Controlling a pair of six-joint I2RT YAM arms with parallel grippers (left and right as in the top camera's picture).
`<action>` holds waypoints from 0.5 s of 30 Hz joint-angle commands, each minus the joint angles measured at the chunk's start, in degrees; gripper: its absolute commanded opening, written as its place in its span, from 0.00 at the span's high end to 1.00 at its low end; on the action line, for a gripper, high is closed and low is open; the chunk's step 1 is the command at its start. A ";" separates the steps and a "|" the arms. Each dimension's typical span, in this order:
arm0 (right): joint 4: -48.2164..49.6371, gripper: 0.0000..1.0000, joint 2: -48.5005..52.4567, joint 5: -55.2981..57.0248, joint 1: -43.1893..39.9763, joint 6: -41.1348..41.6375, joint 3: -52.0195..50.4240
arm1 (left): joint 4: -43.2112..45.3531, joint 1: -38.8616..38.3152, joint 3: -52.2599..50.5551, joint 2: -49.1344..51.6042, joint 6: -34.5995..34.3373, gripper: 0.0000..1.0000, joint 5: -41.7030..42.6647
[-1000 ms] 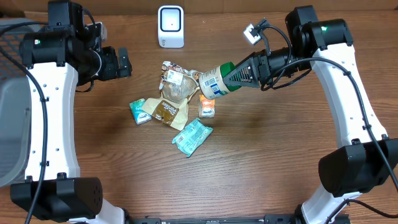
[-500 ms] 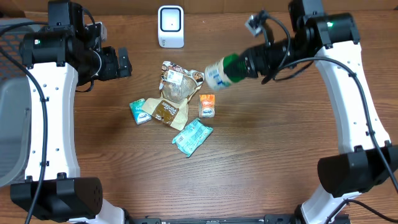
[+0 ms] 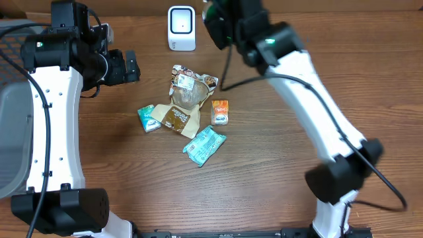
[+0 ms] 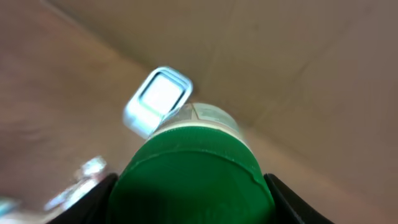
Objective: Scan the item barcode
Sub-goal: 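Lift the jar and swing it toward the scanner face, then hold the jar in front of the scanner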
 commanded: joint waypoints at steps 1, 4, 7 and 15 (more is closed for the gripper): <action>7.21 0.92 5.38 7.82 -0.09 -13.73 1.29 | 0.24 -0.22 1.16 -0.59 0.48 0.00 0.61; 16.50 0.91 9.53 7.82 0.09 -22.43 1.29 | 0.24 -0.22 1.16 -0.59 0.48 0.01 0.61; 24.48 0.91 12.90 7.78 0.31 -28.52 1.29 | 0.24 -0.22 1.16 -0.59 0.48 0.01 0.61; 42.25 0.92 22.40 2.80 1.16 -47.58 1.29 | 0.24 -0.22 1.16 -0.59 0.48 0.00 0.61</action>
